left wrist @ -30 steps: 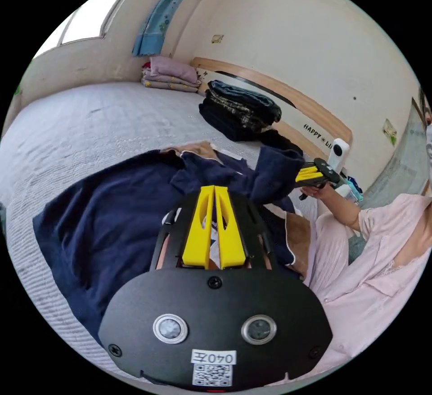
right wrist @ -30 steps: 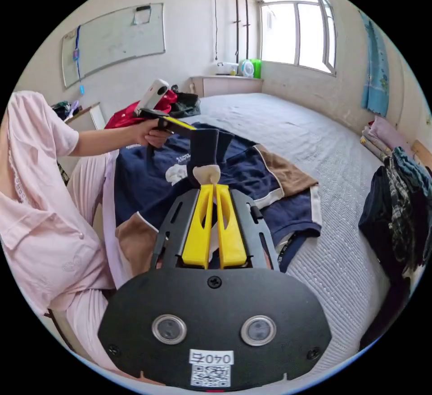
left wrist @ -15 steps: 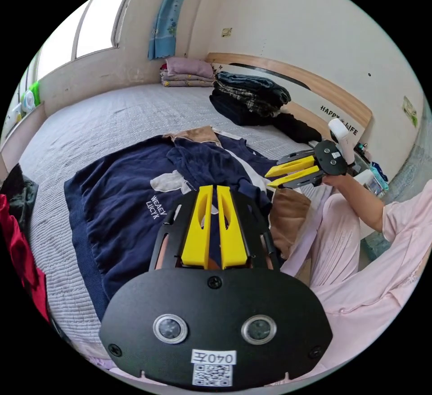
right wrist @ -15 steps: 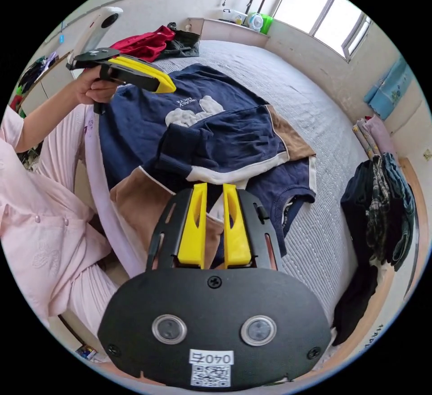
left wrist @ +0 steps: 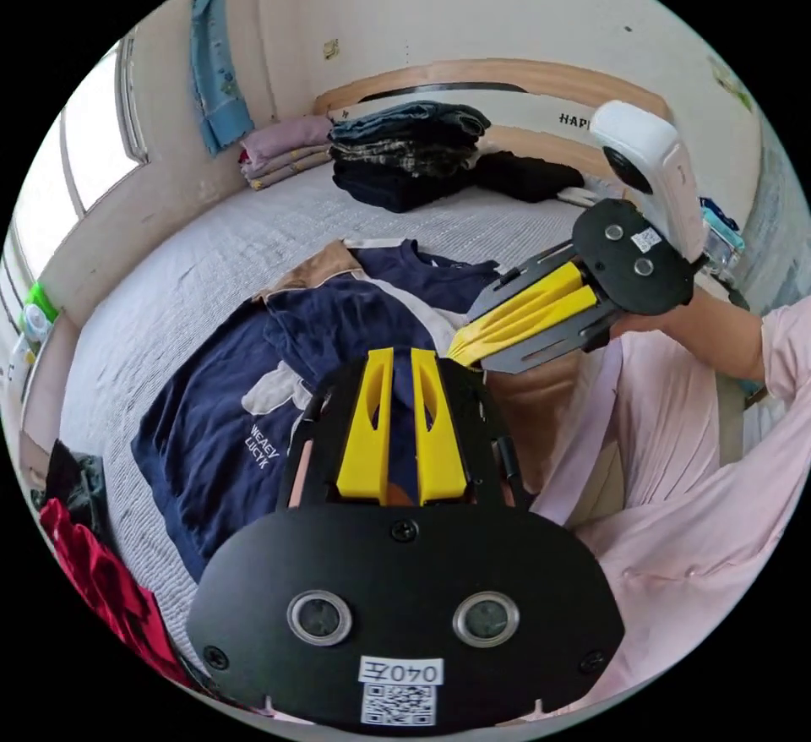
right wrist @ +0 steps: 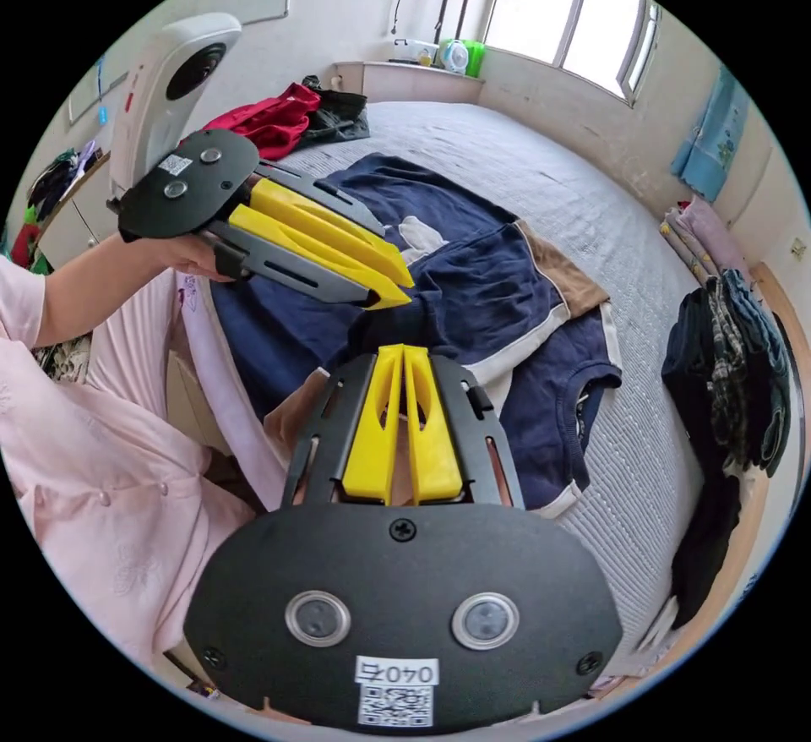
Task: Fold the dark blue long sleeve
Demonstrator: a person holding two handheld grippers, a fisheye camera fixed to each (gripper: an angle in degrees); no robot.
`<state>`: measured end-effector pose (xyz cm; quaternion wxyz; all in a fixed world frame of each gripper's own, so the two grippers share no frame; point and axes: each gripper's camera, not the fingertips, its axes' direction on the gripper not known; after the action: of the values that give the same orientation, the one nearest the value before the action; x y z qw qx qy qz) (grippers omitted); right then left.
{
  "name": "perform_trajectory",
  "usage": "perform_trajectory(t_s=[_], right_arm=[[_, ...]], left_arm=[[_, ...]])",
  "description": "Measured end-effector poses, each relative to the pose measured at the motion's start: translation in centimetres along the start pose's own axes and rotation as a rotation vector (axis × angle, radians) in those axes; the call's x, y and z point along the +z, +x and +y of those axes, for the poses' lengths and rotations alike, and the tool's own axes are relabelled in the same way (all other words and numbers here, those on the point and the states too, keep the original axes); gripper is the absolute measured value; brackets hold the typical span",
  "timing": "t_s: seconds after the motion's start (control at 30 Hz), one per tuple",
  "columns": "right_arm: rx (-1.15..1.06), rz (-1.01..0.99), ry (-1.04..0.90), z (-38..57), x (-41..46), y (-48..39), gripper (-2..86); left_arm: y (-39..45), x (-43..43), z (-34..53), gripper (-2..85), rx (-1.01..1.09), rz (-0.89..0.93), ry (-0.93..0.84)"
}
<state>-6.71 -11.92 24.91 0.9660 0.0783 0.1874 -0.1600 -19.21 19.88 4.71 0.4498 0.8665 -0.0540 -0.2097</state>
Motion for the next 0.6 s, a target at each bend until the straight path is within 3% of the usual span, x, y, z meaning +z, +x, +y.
perform_trajectory(t_s=[0.03,0.1,0.13,0.17,0.23,0.3,0.43,0.53,0.6], right_arm=[[-0.027,-0.022,-0.081,0.2,0.9,-0.3,-0.9],[-0.075,-0.061,-0.258,0.8,2.8,-0.8,-0.9],[-0.076,-0.066,-0.350,1.2,4.0,-0.8,-0.9],[-0.064,-0.071,-0.307,1.4,3.4,-0.6,-1.0],[-0.040,-0.030,-0.282,1.1,2.0,-0.1,-1.0],[0.002,0.027,-0.190,0.5,0.0,0.8,-1.0],[0.097,-0.094,-0.022,-1.7,-2.2,3.1,-1.0],[0.142,-0.120,-0.023,-2.9,-0.1,3.6,-1.0],[0.141,-0.109,-0.104,-2.7,1.9,3.2,-1.0]], left_arm=[[0.6,0.6,0.0,-0.7,0.038,0.026,-0.058],[3.4,3.6,1.1,-0.8,0.203,0.140,-0.366],[4.0,3.9,1.5,-0.8,0.224,0.117,-0.395],[5.1,3.9,2.3,-0.9,0.268,0.062,-0.412],[6.0,2.4,2.6,-0.9,0.300,0.027,-0.384],[4.7,-1.1,1.1,-0.9,0.188,0.034,-0.214],[1.4,-3.8,-2.1,-0.9,-0.010,0.061,0.029],[1.2,-0.3,-4.5,-0.9,-0.032,0.015,-0.020],[3.1,3.5,-4.5,-0.9,0.029,0.042,-0.198]])
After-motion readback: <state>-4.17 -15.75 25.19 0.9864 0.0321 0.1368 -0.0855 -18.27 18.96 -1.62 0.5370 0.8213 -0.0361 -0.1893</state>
